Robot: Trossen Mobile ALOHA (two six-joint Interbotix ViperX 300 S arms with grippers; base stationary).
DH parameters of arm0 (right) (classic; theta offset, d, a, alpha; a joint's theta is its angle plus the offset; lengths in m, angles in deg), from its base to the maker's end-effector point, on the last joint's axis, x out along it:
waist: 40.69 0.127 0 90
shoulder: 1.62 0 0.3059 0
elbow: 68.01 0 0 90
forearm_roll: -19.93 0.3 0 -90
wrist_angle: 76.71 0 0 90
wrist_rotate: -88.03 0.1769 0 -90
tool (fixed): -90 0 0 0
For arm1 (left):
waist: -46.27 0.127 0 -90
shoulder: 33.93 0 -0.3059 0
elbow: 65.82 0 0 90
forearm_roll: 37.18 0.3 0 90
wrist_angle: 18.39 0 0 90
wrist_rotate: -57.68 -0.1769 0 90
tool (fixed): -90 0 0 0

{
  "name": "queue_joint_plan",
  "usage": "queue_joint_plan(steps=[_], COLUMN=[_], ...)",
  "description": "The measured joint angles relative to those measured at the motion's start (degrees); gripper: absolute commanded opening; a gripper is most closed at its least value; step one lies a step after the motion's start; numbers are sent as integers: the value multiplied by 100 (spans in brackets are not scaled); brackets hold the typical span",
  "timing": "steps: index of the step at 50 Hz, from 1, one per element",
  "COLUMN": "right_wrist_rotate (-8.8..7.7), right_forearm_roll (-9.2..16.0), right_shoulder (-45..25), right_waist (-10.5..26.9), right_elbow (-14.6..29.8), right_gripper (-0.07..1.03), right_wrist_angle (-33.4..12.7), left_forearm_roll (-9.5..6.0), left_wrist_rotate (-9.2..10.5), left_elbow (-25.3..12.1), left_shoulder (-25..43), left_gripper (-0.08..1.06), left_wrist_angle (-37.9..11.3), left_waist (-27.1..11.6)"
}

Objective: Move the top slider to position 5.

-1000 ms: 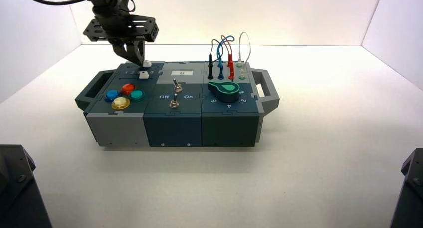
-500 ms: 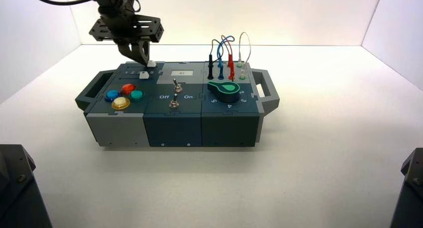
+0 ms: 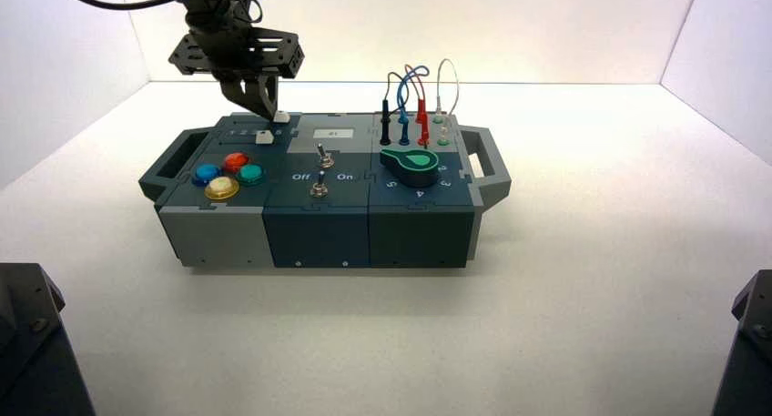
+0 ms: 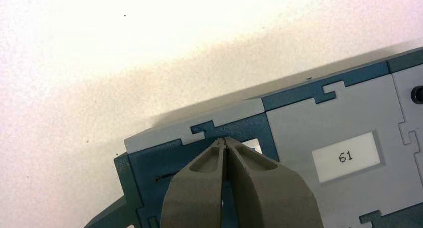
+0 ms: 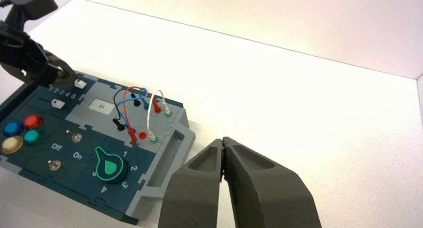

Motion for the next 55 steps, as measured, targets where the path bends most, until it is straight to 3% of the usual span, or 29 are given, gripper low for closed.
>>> queue_joint_plan(steps=[12,20,40,55], right_wrist_rotate=[0,0,-53,-53], right_forearm_roll=[0,0,-18,-149], right_shoulder=[0,-9,-211,-642], right_waist=[0,0,0,0], right_elbow=[0,0,0,0], right_gripper=[-2,-2,-2,-2], right_wrist_angle=[0,0,9,105], left_forearm_roll=[18,53,53,79], left_wrist_rotate=[-70,-105,-70,-185], left_elbow=[255,448,826,967], left_shoulder=[-492,-1397,-3384,-3973], left_gripper=[-3,-3,-3,-3], left_wrist_angle=[-185,-457,-756,-800], left_waist=[316,598,598,598])
